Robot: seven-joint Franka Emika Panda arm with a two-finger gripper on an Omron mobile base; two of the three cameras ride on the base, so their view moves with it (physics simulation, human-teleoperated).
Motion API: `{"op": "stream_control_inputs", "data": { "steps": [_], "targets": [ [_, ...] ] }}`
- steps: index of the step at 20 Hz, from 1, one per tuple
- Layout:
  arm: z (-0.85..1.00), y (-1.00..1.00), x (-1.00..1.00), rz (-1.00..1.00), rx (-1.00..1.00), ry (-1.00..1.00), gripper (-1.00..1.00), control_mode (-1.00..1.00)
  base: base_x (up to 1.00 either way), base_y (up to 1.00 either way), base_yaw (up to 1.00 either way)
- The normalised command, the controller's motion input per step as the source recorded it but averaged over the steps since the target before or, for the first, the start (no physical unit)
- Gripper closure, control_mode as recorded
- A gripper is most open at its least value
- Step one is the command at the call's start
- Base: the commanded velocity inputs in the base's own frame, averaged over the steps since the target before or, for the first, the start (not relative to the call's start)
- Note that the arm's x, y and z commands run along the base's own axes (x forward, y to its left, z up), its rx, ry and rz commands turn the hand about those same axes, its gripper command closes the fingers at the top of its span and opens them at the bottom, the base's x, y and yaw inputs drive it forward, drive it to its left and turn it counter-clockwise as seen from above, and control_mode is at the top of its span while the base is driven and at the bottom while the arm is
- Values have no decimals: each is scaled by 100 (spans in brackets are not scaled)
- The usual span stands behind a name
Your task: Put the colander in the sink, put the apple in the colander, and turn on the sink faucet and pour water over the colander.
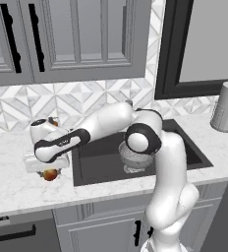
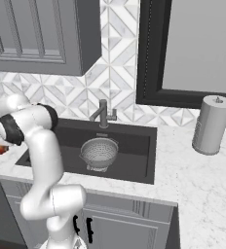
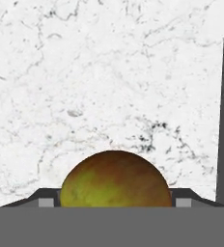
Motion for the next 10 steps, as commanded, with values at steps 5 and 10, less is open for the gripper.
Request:
{"op": "stream_control_inputs", "data": {
  "steps": [5,10],
  "targets": [
    [41,-85,-30,0,8,0,100,-100,0,0,0],
    [56,-64,-19,0,7,-3,100,-100,0,0,0]
  ]
}}
